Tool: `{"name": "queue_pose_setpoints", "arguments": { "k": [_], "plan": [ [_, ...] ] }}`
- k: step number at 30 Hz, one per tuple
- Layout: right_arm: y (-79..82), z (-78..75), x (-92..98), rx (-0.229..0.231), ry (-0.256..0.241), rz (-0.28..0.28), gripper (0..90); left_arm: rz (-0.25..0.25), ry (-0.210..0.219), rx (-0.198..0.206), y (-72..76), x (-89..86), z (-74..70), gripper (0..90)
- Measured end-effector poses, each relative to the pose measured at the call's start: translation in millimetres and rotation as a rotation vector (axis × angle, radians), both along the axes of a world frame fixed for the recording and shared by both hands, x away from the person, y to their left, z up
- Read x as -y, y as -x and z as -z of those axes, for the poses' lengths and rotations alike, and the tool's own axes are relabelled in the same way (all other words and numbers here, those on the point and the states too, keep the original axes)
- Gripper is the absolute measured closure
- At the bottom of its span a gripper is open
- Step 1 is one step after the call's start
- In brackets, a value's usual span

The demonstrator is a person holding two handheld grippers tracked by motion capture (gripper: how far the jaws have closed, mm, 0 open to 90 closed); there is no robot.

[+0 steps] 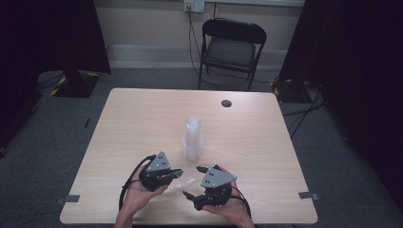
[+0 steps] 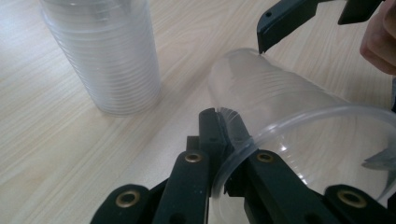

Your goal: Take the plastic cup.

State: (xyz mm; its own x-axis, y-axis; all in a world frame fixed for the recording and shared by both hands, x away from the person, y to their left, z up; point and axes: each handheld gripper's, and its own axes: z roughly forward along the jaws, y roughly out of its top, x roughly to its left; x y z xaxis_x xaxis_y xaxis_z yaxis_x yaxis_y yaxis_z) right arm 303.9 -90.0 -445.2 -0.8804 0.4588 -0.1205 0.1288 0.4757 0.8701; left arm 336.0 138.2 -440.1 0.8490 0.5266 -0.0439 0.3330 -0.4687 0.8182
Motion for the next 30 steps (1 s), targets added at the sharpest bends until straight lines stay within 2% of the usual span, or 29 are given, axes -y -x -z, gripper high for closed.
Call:
{"name": "queue_pose_setpoints", "arguments": {
  "k": [11, 17, 20, 21, 25, 30],
  "plan": [
    [1.5, 4.3, -7.6, 0.041, 0.053, 0.008, 12.2, -0.007, 0.039, -0.03, -4.4, -0.6, 0.3, 89.3],
    [-4.6, 8.9, -11.0, 0.04, 0.072, 0.012, 12.6, -0.012, 0.033, -0.075, -10.4, 0.2, 2.1, 89.5],
    [-6.8, 11.6, -13.0, 0.05, 0.088, 0.016, 13.4, 0.001, 0.044, -0.092, -11.2, 2.5, 3.2, 89.4],
    [-7.6, 12.0, -13.4, 0.049, 0.091, 0.015, 13.3, 0.01, 0.032, -0.09, -11.9, 2.7, 2.8, 89.5],
    [-7.6, 11.1, -14.9, 0.065, 0.1, 0.006, 13.8, 0.018, 0.032, -0.098, -12.1, 6.8, 0.7, 89.3],
    [-8.6, 9.5, -19.1, 0.087, 0.133, -0.014, 16.5, 0.03, 0.002, -0.095, -12.1, 14.9, -2.4, 89.3]
  ]
}}
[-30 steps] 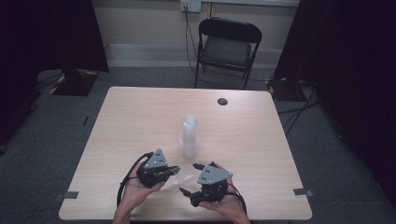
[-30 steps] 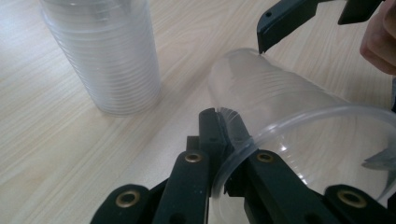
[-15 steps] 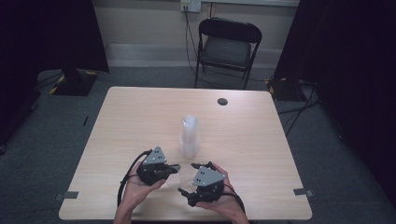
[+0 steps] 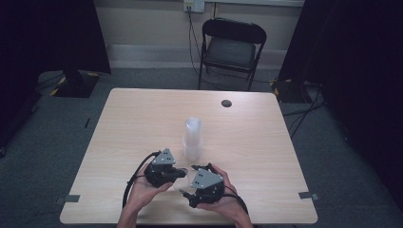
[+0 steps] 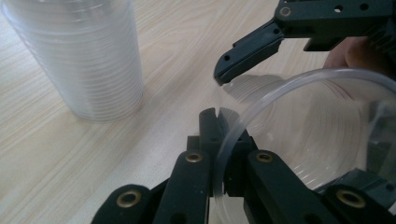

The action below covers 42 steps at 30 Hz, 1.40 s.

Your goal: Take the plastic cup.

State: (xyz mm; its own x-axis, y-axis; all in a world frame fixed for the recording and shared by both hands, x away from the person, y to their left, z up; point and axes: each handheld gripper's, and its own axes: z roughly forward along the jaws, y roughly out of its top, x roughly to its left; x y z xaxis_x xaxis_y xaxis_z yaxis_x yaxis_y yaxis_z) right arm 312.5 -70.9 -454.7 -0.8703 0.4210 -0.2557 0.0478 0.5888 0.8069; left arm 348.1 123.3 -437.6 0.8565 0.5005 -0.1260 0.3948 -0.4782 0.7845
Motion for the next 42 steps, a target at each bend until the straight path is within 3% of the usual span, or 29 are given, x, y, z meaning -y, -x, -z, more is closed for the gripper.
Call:
{"name": "queue_pose_setpoints", "arguments": {
  "k": [6, 11, 18, 24, 35, 42],
  "plan": [
    [-1.4, -0.8, -3.6, 0.009, -0.004, -0.013, 17.3, 0.0, 0.003, -0.032, -3.8, 3.8, 1.5, 89.1],
    [2.6, -2.3, -7.4, 0.05, 0.012, -0.019, 20.8, -0.002, -0.012, -0.042, -5.0, 6.8, 1.8, 88.2],
    [4.8, -6.9, -9.0, 0.081, -0.03, -0.031, 26.2, -0.003, -0.032, -0.065, -6.9, 8.1, 2.6, 85.8],
    [4.1, -9.0, -11.5, 0.086, -0.046, -0.032, 28.2, -0.019, -0.009, -0.077, -6.8, 4.0, 3.6, 85.9],
    [1.7, -12.1, -7.6, 0.092, -0.057, -0.02, 30.1, -0.04, 0.018, -0.054, -7.7, 6.1, 3.3, 82.8],
    [-1.4, -13.8, -4.1, 0.08, -0.076, 0.003, 30.1, -0.082, 0.059, -0.041, -8.0, 3.6, 1.7, 75.9]
  ]
}}
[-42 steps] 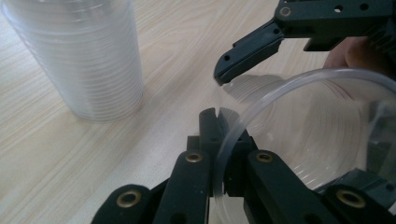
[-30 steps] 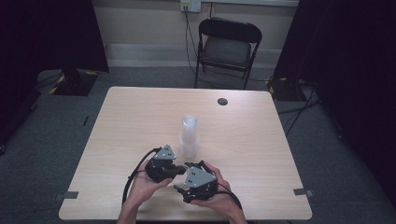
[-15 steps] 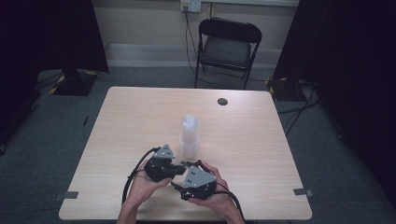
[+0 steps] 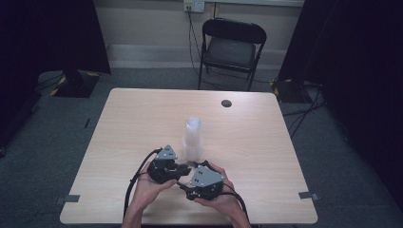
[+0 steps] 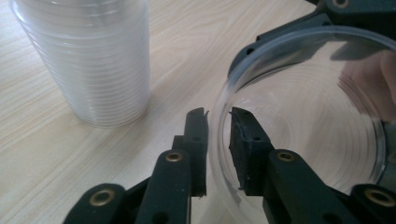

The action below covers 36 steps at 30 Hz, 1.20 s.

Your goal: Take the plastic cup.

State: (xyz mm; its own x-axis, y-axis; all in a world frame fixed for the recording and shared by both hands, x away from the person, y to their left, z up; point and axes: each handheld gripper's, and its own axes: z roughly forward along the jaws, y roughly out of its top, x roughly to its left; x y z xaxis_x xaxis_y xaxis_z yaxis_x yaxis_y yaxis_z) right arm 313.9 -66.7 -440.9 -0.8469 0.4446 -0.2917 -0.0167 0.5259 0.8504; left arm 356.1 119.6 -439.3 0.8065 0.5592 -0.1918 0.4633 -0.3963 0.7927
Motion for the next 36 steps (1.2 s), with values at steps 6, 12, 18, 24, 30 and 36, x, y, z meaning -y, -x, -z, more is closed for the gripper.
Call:
{"name": "queue_pose_setpoints", "arguments": {
  "k": [6, 12, 18, 24, 30, 36],
  "plan": [
    [-0.7, -1.4, 1.9, -0.007, -0.016, 0.014, 29.8, -0.025, 0.03, 0.051, 4.7, -1.6, -0.7, 70.3],
    [-1.9, -0.9, 2.5, -0.011, -0.019, 0.023, 29.9, -0.074, 0.03, 0.094, 7.9, -5.0, -0.8, 64.2],
    [-4.7, -0.8, 5.1, -0.045, -0.039, 0.046, 29.7, -0.103, 0.068, 0.119, 9.3, -8.6, -3.4, 61.8],
    [-5.6, -0.1, 9.4, -0.07, -0.059, 0.066, 29.8, -0.138, 0.126, 0.129, 10.8, -12.8, -2.9, 59.0],
    [-10.0, 1.2, 17.6, -0.1, -0.09, 0.109, 30.2, -0.143, 0.149, 0.156, 15.2, -12.6, -4.2, 53.8],
    [-16.4, 4.5, 27.6, -0.118, -0.113, 0.184, 30.4, -0.148, 0.159, 0.18, 20.3, -16.4, -7.8, 46.9]
  ]
}}
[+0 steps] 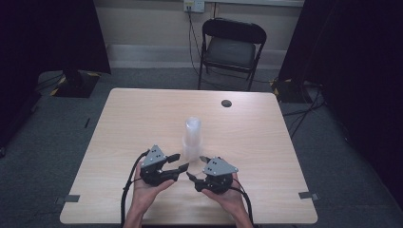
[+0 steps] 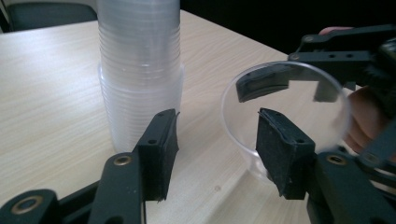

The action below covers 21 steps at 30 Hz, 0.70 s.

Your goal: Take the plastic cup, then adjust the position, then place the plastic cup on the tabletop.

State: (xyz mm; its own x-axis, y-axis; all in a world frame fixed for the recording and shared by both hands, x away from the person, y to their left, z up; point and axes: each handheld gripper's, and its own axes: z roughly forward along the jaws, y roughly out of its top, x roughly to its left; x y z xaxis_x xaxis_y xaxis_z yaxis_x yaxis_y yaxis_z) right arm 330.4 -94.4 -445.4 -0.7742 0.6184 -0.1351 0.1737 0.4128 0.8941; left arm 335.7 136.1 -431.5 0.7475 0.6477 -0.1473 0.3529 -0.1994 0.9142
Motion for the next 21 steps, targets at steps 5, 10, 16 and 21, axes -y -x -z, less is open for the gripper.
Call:
{"name": "queue_pose_setpoints", "arguments": {
  "k": [5, 10, 16, 21],
  "plan": [
    [-5.1, 1.1, 9.8, -0.025, -0.033, 0.032, 30.5, -0.009, -0.001, 0.022, 4.1, -5.9, -2.4, 44.1],
    [-9.0, -0.2, 15.8, -0.033, -0.054, 0.067, 30.5, -0.021, 0.002, 0.021, 6.1, -8.9, 1.5, 39.3],
    [-16.6, -4.1, 25.5, -0.047, -0.1, 0.088, 30.0, -0.034, -0.019, 0.026, 12.1, -9.6, 10.3, 36.4],
    [-20.6, -3.0, 32.8, -0.058, -0.112, 0.119, 29.9, -0.045, -0.023, 0.013, 16.0, -12.0, 15.9, 33.7]
  ]
}}
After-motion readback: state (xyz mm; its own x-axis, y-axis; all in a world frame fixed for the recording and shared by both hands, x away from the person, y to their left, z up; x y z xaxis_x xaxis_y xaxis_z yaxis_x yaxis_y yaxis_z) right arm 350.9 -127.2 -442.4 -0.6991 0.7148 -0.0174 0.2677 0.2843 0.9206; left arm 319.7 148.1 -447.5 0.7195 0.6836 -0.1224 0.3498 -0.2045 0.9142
